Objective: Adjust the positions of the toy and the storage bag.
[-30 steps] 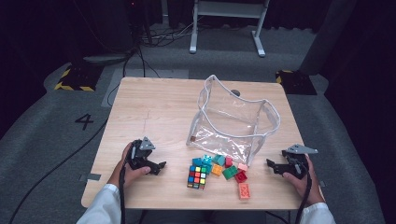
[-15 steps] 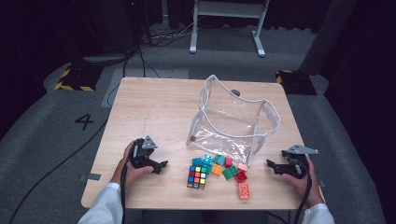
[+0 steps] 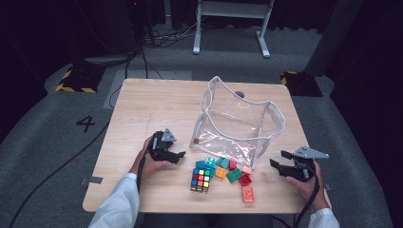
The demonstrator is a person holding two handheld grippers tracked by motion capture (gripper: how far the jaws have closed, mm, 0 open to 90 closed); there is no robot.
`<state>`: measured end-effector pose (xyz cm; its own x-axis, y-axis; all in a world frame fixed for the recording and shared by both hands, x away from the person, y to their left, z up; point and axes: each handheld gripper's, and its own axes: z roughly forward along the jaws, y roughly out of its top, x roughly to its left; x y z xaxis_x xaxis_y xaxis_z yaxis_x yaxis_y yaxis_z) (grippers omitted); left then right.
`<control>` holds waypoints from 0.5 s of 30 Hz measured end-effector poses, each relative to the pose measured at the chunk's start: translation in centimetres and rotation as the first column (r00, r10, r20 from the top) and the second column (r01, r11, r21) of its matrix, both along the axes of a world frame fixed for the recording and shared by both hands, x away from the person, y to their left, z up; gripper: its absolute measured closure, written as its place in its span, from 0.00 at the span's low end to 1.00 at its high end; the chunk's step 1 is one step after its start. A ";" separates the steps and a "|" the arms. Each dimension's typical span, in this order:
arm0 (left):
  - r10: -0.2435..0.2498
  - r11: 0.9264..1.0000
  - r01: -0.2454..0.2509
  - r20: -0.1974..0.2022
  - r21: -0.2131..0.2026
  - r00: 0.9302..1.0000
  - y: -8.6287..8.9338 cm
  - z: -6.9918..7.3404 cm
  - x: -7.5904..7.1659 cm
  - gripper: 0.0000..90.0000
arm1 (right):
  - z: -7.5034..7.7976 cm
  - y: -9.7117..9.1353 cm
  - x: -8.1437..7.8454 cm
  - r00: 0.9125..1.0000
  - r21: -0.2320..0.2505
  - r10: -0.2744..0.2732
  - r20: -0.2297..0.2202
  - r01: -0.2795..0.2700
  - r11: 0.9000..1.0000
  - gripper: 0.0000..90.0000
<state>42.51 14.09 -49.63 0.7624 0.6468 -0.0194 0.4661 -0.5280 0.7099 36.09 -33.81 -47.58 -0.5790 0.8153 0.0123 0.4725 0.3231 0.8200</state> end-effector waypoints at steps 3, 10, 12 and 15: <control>-0.020 0.999 0.021 0.017 -0.033 1.000 -1.1 0.5 0.5 0.32 | 0.6 0.7 -0.4 0.999 0.010 0.034 0.016 -0.034 0.999 0.41; -0.074 0.995 0.076 0.028 -0.070 0.997 -2.9 1.0 1.6 0.45 | 1.4 2.2 -1.3 0.992 0.015 0.124 0.033 -0.125 0.992 0.43; -0.076 0.994 0.080 0.045 -0.080 0.996 -3.4 1.1 1.7 0.47 | 1.5 2.9 -1.5 0.988 0.011 0.150 0.037 -0.150 0.989 0.43; -0.086 0.991 0.092 0.060 -0.102 0.995 -3.8 1.2 2.0 0.49 | 1.7 3.6 -1.5 0.986 0.020 0.162 0.039 -0.163 0.986 0.44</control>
